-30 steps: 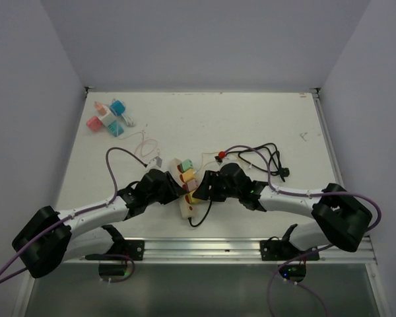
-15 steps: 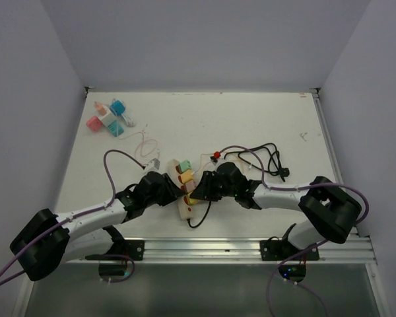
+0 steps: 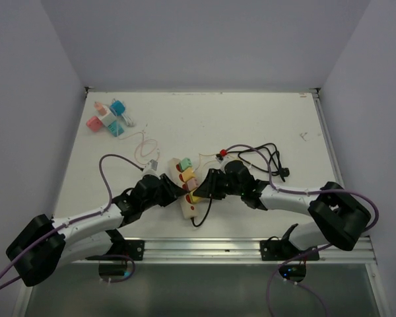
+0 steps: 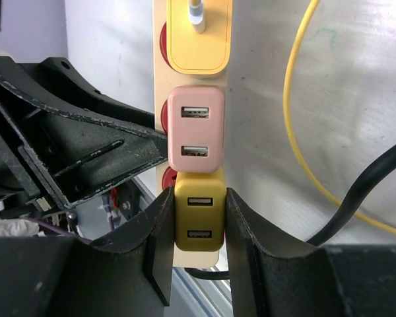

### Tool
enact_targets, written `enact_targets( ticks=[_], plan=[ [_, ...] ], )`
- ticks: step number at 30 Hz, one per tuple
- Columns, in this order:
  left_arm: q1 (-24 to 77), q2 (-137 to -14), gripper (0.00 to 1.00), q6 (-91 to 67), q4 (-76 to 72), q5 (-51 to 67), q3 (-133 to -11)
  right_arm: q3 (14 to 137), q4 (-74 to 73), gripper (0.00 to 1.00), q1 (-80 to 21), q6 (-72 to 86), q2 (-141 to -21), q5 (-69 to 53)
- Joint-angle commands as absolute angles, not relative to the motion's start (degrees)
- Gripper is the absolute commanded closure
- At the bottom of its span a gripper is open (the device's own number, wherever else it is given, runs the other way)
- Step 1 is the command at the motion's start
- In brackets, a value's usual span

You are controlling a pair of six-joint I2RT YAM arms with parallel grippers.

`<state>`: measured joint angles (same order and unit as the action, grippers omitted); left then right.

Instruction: Pull the plug off the socket

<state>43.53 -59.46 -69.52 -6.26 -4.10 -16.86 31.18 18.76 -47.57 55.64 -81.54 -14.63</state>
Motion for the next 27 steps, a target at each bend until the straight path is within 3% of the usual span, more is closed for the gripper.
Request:
enact_targets(
  ticks=[1,18,27],
  plan=[
    [42.19,-57.84,1.00,-68.64,-3.96,-9.31,-13.72,29.97,18.55,1.00,-43.34,53.79,-76.91,-14.41],
    [42.19,-61.34,1.00,-69.43,11.50,-16.61,-21.70,32.17,12.22,1.00,-40.69,48.43,-74.97,-13.89],
    [42.10,-67.67,1.00,-68.64,11.60,-17.67,-24.61,30.32,15.12,1.00,-40.78,49.13,-78.22,-13.98]
  ],
)
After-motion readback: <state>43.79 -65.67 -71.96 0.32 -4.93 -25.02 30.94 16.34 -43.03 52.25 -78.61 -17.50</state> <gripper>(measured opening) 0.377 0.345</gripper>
